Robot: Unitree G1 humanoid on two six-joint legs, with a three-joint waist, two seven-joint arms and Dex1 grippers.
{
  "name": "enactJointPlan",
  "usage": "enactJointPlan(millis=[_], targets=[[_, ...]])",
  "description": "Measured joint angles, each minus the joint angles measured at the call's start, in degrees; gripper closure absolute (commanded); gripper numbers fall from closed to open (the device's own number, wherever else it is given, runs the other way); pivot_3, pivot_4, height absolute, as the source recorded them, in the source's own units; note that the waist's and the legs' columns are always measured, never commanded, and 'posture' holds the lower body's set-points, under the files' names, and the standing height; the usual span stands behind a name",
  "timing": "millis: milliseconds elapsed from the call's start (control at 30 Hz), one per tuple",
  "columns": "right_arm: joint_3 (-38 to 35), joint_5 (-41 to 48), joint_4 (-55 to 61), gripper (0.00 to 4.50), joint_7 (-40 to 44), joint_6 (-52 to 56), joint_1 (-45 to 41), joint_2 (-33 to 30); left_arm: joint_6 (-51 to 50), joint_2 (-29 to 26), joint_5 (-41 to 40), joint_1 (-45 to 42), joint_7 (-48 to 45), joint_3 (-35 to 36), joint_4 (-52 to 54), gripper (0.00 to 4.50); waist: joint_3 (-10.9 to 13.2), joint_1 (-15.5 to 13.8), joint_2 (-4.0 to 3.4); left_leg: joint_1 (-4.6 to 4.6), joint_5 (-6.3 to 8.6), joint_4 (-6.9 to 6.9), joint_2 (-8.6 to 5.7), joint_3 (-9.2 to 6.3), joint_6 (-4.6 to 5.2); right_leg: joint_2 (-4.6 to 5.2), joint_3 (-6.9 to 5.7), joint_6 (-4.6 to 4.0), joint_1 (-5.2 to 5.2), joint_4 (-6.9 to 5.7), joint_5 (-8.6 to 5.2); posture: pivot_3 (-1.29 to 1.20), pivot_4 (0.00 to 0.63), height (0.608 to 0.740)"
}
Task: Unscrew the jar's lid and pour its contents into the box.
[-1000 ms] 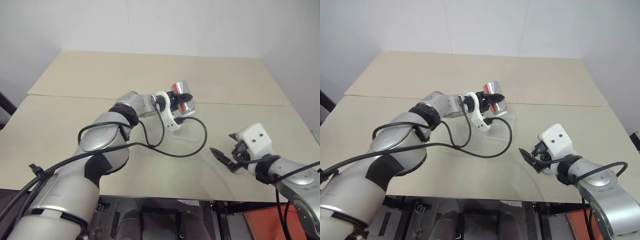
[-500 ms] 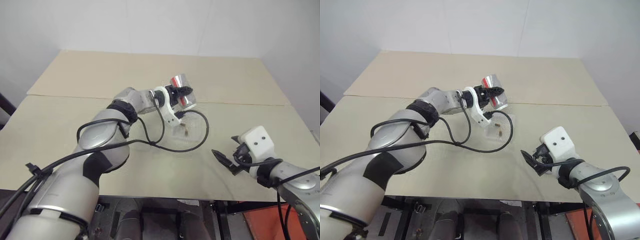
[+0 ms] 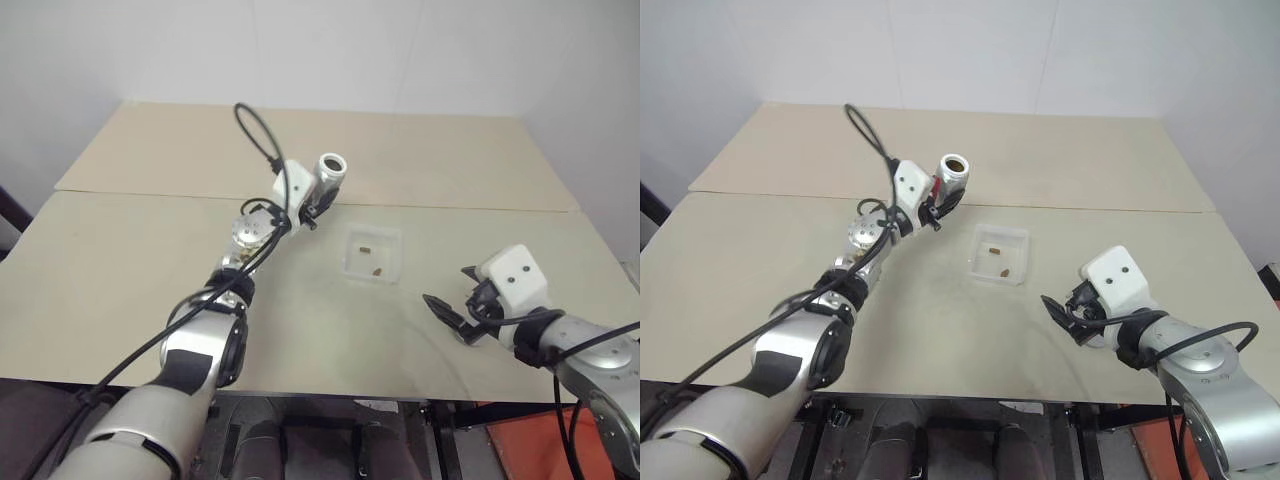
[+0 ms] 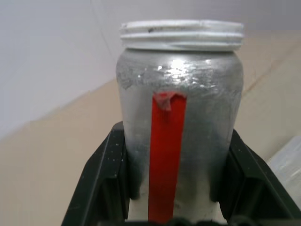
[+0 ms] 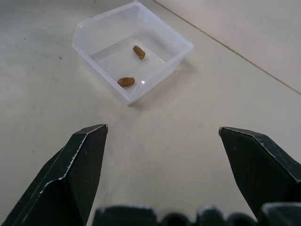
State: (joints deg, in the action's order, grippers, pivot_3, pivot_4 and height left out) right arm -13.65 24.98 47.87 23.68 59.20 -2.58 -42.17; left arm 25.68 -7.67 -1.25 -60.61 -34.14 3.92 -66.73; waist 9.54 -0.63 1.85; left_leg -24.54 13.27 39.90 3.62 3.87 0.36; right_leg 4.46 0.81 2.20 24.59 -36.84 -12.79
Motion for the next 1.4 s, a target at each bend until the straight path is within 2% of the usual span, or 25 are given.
enactJointPlan(millis=[133,267,400,667,933,1133,1267,1400], targets=[[0.89,-0.02,-0.32,0.04,0.18,-0.21,-0.74,0.0,-4.18,2.21,-4.37,8.1,-0.07,1.72,9.56,2.55,0.0,0.01,0.0,0.24,0.0,-0.03,0.0,-0.02,0.0,-0.01,-0.01,0.0,-0.26,0.06,0.0,0.0,0.15,0.74],[1.41,-0.02,-1.14,0.04,1.07,-0.62,-1.02,-0.02,-5.98,3.15,-5.0,14.37,2.33,1.11,16.52,2.55,0.0,0.04,-0.01,0.35,0.0,-0.03,0.01,-0.03,0.0,-0.01,0.0,0.0,-0.34,0.05,0.0,0.0,0.15,0.74],[1.78,-0.11,-1.57,0.04,1.27,-1.39,-1.17,-0.02,-6.01,3.82,-4.21,18.68,6.02,0.55,17.84,2.55,0.0,0.04,0.0,0.36,0.0,-0.03,0.01,-0.03,0.0,-0.01,0.0,-0.01,-0.34,0.05,0.01,0.0,0.15,0.74],[1.94,-0.02,-2.5,0.04,1.75,-2.34,-1.79,0.04,-4.77,4.25,-3.58,21.35,9.12,-0.56,20.37,2.55,-0.02,0.19,-0.02,0.38,0.0,-0.04,0.01,-0.04,0.0,-0.02,0.0,-0.01,-0.36,0.07,0.01,0.0,0.15,0.74],[2.19,-0.09,-3.57,0.0,2.23,-2.62,-2.83,0.03,-6.41,4.33,-3.48,23.89,11.26,-0.49,20.92,0.03,-0.04,0.13,-0.03,0.37,0.0,-0.06,0.01,-0.04,0.0,-0.02,-0.01,-0.01,-0.36,0.08,0.01,0.0,0.15,0.74],[2.53,-0.15,-3.95,0.0,2.34,-2.86,-3.2,0.0,-10.33,4.57,-4.68,28.66,11.41,-0.82,31.96,0.03,-0.04,0.08,-0.03,0.35,0.01,-0.08,0.02,-0.04,0.0,-0.01,-0.01,-0.01,-0.35,0.13,0.01,0.0,0.15,0.74],[2.64,-0.14,-4.34,0.0,2.52,-2.89,-3.32,-0.08,-19.67,2.84,-7.18,37.02,9.94,-2.26,48.94,0.03,-0.05,0.56,-0.04,0.39,0.01,-0.1,0.08,-0.05,0.0,-0.04,0.0,-0.02,-0.35,0.1,0.0,0.0,0.15,0.74],[3.11,-0.12,-4.85,0.0,3.27,-2.91,-3.89,-0.19,-29.33,-1.88,-9.32,45.86,8.36,-2.9,64.71,0.03,-0.06,0.91,-0.07,0.45,0.0,-0.1,0.1,-0.05,-0.01,-0.05,0.0,-0.04,-0.36,0.06,0.0,0.0,0.15,0.74]])
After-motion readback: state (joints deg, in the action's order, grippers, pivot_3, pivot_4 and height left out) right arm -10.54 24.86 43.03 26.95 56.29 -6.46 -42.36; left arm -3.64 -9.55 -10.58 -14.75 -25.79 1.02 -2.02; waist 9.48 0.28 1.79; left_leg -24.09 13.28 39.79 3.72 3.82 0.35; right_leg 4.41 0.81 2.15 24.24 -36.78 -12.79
